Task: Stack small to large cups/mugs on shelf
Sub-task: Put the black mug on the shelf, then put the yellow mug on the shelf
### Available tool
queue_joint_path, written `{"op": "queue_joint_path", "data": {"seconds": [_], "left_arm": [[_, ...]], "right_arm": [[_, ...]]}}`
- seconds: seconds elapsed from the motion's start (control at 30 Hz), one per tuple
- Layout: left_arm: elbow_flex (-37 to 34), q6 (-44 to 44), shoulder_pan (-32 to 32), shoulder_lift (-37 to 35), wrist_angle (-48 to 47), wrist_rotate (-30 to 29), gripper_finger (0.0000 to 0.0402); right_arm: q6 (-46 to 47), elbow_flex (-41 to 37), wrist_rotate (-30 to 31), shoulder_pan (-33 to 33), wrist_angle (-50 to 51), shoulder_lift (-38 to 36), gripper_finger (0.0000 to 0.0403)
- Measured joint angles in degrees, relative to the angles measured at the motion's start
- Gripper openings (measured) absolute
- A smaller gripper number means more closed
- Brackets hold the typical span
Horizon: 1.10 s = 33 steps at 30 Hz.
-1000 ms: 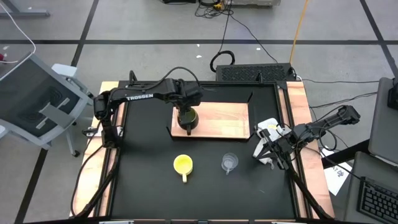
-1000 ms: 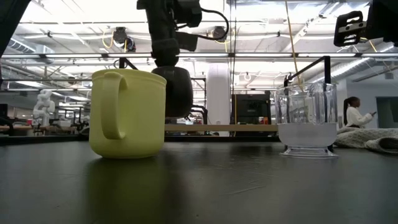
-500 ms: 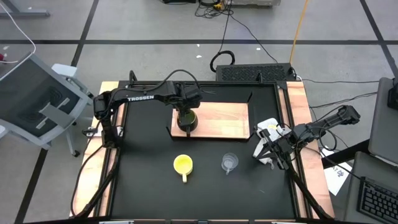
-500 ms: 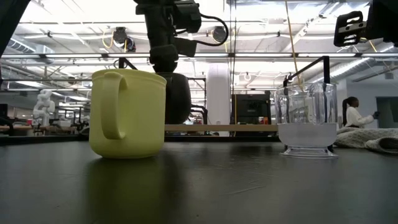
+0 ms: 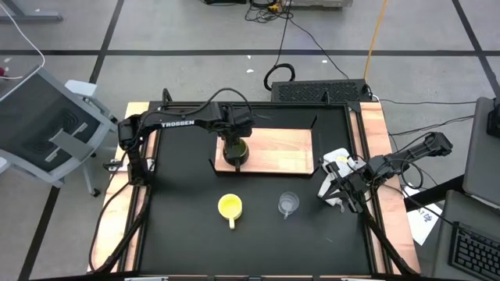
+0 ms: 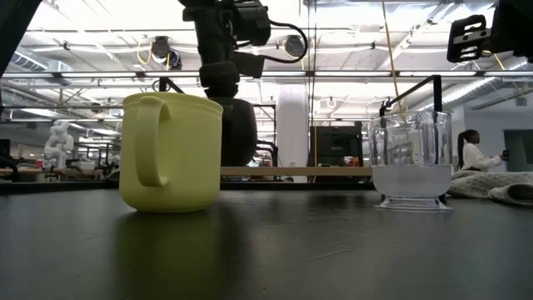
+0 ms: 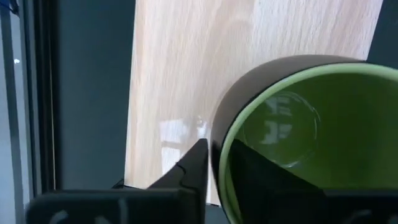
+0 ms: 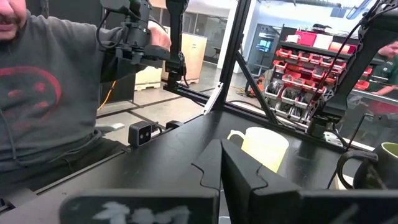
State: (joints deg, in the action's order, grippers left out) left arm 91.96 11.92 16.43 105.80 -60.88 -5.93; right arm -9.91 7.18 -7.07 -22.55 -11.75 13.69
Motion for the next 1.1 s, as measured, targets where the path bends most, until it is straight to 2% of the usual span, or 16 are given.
{"op": "queue_joint_path", "data": {"seconds": [0.1, 0.37, 0.5, 0.9, 1.1], "left_arm": [[0.00, 0.02, 0.04, 0.02, 0.81, -0.02, 0.0090], [0.00, -0.23, 0.06, 0.02, 1.09, -0.04, 0.0099], [0.00, -0.35, 0.10, 0.02, 1.09, -0.04, 0.0117], [0.12, -0.68, 0.09, 0.02, 1.22, 0.31, 0.0230], [1.52, -1.66, 0.08, 0.02, 1.15, 0.26, 0.0270]], "right_arm": [[0.00, 0.00, 0.00, 0.00, 0.00, 0.00, 0.0000], [0.00, 0.00, 0.00, 0.00, 0.00, 0.00, 0.0000], [0.00, 0.00, 0.00, 0.00, 0.02, 0.00, 0.0000], [0.00, 0.00, 0.00, 0.00, 0.92, -0.02, 0.0000], [0.00, 0.00, 0.00, 0.00, 0.92, -0.02, 0.0000]]}}
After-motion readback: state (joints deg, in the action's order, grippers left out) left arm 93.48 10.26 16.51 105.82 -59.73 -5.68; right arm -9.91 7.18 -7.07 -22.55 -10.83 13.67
